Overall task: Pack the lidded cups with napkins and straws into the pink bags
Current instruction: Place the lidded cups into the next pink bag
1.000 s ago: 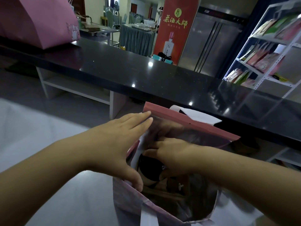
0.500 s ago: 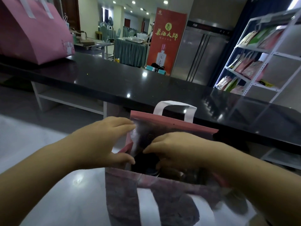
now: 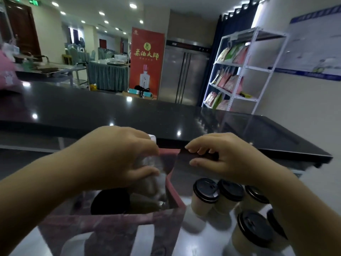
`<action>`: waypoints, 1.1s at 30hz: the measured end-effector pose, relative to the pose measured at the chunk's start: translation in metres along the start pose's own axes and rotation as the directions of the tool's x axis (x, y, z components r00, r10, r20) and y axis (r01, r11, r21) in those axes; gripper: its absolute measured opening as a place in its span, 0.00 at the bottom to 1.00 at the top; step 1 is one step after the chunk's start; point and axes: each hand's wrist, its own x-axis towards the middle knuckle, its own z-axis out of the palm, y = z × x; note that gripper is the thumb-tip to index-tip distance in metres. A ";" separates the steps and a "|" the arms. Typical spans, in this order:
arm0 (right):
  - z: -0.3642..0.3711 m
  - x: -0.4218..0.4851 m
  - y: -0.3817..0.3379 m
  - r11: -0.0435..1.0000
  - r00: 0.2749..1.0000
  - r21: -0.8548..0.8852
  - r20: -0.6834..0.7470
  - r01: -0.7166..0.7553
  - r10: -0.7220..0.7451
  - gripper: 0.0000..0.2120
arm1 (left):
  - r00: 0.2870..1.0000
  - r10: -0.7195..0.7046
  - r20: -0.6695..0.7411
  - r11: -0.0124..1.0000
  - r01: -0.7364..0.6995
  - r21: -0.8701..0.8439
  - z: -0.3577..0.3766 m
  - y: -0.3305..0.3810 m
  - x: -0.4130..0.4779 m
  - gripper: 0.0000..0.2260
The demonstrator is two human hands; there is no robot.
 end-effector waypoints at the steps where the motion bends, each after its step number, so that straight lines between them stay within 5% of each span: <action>1: 0.003 -0.009 0.010 0.998 0.998 -0.019 0.028 -0.054 0.055 0.16 | 0.999 0.031 0.004 0.999 -0.031 0.014 0.003 0.006 0.010 0.22; 8: 0.050 -0.044 0.082 0.917 0.863 -0.159 0.311 -0.366 0.399 0.23 | 0.990 0.076 0.121 0.988 -0.092 0.127 0.035 0.033 0.062 0.23; 15: 0.117 -0.030 0.117 0.856 0.740 -0.283 0.432 -0.432 0.516 0.40 | 0.988 0.015 0.152 0.991 -0.035 0.128 0.047 0.038 0.070 0.23; 20: 0.145 -0.023 0.122 0.841 0.701 -0.338 0.465 -0.423 0.540 0.37 | 0.986 -0.025 0.166 0.990 0.001 0.142 0.045 0.035 0.060 0.23; 26: 0.127 -0.018 0.115 0.847 0.810 -0.341 0.295 -0.407 0.507 0.36 | 0.986 -0.061 0.153 0.991 0.041 0.128 0.041 0.027 0.050 0.25; 33: 0.037 -0.010 0.067 0.907 0.931 -0.215 -0.119 -0.362 0.344 0.36 | 0.987 -0.104 0.119 0.994 0.100 0.045 0.034 0.011 0.031 0.24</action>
